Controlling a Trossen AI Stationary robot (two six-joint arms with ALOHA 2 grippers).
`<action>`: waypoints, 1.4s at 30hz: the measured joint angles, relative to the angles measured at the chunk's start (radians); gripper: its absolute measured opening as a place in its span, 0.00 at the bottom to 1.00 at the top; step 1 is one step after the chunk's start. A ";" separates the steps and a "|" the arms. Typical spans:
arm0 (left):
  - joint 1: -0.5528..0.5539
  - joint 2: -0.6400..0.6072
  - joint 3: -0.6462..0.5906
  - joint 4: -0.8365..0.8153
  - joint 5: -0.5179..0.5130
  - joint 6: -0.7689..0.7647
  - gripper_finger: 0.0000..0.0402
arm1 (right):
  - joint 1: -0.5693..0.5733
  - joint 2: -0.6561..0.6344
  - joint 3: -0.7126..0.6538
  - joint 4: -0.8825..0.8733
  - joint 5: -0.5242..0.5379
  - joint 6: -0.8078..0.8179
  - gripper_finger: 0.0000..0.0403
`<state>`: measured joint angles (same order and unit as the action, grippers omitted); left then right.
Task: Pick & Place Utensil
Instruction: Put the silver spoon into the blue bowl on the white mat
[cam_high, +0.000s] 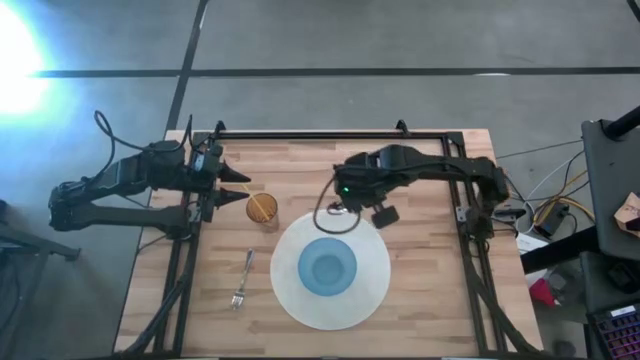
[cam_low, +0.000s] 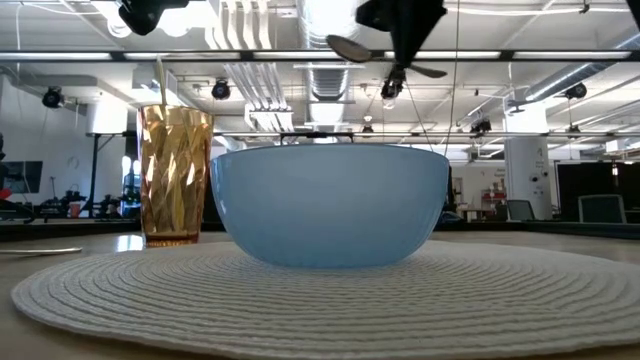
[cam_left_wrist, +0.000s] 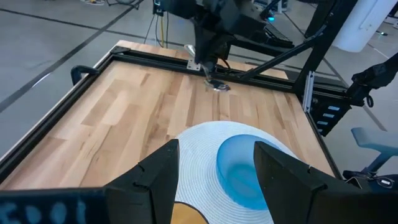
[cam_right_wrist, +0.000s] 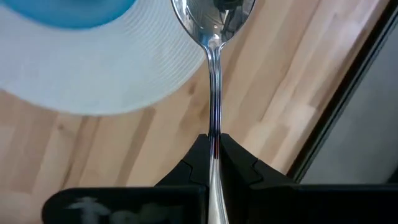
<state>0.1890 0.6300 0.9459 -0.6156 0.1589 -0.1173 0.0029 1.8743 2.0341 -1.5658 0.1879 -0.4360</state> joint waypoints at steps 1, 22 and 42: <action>0.000 0.000 0.000 0.000 0.000 0.000 0.50 | 0.006 -0.022 -0.032 0.006 0.005 0.006 0.03; 0.000 0.001 0.000 0.003 0.000 -0.030 0.50 | 0.171 -0.092 -0.290 0.029 0.229 -0.051 0.03; 0.000 0.001 0.000 0.011 0.000 -0.042 0.50 | 0.318 0.090 -0.256 0.119 0.447 -0.250 0.03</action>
<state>0.1888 0.6312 0.9459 -0.6042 0.1585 -0.1596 0.3208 1.9647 1.7781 -1.4470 0.6346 -0.6863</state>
